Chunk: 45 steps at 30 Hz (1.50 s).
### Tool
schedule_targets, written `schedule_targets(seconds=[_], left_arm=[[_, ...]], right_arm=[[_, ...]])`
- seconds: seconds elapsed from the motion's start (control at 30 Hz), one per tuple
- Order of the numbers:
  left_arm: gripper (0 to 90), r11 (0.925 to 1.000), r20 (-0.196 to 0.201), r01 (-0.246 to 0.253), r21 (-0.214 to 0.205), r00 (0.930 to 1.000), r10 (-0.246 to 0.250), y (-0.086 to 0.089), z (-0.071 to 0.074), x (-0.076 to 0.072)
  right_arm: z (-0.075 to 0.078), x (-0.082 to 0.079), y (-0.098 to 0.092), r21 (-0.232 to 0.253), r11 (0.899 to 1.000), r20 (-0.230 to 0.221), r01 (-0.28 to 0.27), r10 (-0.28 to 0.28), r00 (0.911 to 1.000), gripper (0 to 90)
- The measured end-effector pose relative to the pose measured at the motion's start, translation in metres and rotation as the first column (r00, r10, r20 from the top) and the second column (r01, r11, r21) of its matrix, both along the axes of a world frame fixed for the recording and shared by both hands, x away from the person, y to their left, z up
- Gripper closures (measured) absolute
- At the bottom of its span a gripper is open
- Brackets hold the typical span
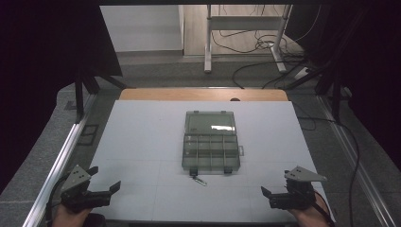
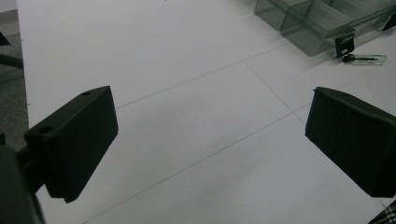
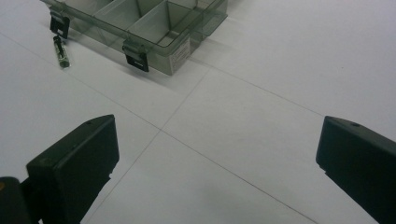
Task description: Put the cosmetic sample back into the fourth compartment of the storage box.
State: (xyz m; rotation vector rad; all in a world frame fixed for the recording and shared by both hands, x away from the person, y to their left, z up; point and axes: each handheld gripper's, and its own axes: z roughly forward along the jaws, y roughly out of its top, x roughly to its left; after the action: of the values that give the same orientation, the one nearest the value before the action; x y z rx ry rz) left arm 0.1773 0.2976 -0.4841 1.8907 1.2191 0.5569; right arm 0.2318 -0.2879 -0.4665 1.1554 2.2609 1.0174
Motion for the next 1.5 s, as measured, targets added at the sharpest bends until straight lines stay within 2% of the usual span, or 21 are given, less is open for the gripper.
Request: schedule_targets(seconds=[0.2,0.5,0.63,0.77,0.8,1.03,1.07,1.17,1.27,1.5], left_arm=[[2.8,1.0000,-0.001,0.001,-0.001,1.0000,-0.001,0.000,0.000,0.000],[2.8,1.0000,0.000,0.000,-0.001,1.0000,0.000,0.000,0.000,0.000],[2.8,1.0000,-0.001,-0.001,-0.002,1.0000,0.001,0.000,0.000,0.000],[2.8,1.0000,0.000,0.000,-0.001,1.0000,0.000,0.000,0.000,0.000],[2.8,1.0000,0.000,0.000,-0.001,1.0000,0.000,0.000,0.000,0.000],[2.8,1.0000,0.000,0.000,0.002,1.0000,0.000,0.000,0.000,0.000],[2.8,1.0000,0.000,0.001,0.004,1.0000,-0.001,0.000,0.000,0.000],[2.8,1.0000,0.000,0.001,0.003,1.0000,-0.001,0.000,0.000,0.000],[2.8,1.0000,-0.001,0.000,0.003,1.0000,0.000,0.000,0.000,0.000],[2.8,1.0000,-0.003,0.002,0.005,1.0000,-0.002,0.000,0.000,0.001]], right_arm=[[-0.001,0.002,0.003,0.007,1.000,-0.002,-0.030,0.030,0.9995,0.0],[0.000,0.009,0.009,0.050,0.996,-0.001,-0.078,0.079,0.9969,0.0],[-0.001,0.014,0.018,0.044,0.991,-0.019,-0.123,0.124,0.9921,0.0],[-0.003,0.016,0.026,0.041,0.988,-0.019,-0.146,0.147,0.9889,0.0],[-0.004,0.018,0.030,0.049,0.985,-0.020,-0.163,0.164,0.9862,0.0],[-0.005,0.019,0.038,0.075,0.979,-0.037,-0.189,0.192,0.9807,0.0],[-0.005,0.020,0.041,0.094,0.976,-0.038,-0.199,0.203,0.9785,0.0],[-0.005,0.021,0.045,0.109,0.971,-0.042,-0.211,0.216,0.9754,0.0],[-0.006,0.022,0.050,0.106,0.969,-0.046,-0.223,0.229,0.9724,0.0],[-0.008,0.026,0.064,0.094,0.964,-0.086,-0.250,0.258,0.9624,0.0]])
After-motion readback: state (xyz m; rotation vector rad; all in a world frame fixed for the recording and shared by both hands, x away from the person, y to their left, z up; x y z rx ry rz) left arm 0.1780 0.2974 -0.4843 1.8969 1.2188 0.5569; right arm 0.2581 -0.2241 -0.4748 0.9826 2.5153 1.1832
